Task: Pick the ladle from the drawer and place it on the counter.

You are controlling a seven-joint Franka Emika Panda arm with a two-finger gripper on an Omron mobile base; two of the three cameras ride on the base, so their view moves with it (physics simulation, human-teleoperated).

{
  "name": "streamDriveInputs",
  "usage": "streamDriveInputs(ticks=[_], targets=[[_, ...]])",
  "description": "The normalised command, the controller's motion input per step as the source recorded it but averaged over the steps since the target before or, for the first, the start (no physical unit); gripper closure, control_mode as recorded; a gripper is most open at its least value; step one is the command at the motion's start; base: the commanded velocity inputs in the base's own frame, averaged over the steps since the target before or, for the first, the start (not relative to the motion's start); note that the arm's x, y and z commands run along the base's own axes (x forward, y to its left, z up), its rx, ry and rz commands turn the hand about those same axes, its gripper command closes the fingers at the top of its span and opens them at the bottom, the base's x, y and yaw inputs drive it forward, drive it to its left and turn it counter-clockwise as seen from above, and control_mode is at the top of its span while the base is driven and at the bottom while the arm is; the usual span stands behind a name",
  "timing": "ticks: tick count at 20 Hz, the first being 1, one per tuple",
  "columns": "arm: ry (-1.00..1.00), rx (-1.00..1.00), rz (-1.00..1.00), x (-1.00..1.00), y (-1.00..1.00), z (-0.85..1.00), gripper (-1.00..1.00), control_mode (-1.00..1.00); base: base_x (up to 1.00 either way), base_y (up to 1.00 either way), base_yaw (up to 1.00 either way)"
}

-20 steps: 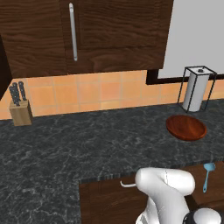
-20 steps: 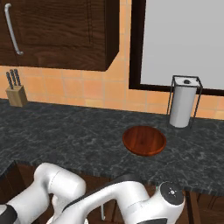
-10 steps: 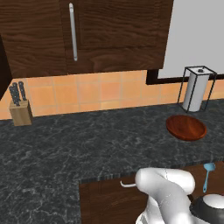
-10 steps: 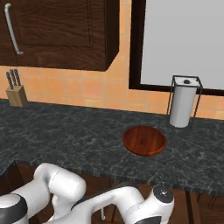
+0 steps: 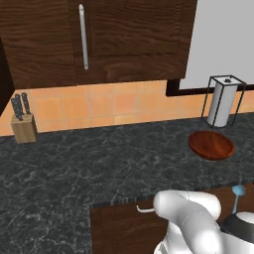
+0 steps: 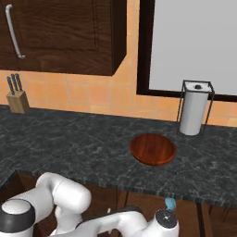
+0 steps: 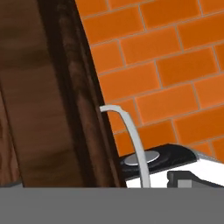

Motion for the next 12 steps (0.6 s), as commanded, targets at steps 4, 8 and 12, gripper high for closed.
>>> streamDriveInputs(ticks=[4,8,12], targets=[[0.14,0.14,0.0,-1.0,-1.0,-0.41,-1.0,-1.0,0.0,0.0,0.0],[0.27,0.19,0.0,-1.0,-1.0,0.0,-1.0,-1.0,0.0,0.0,0.0],[0.24,0.21,0.0,-1.0,-1.0,0.0,-1.0,-1.0,0.0,0.0,0.0]])
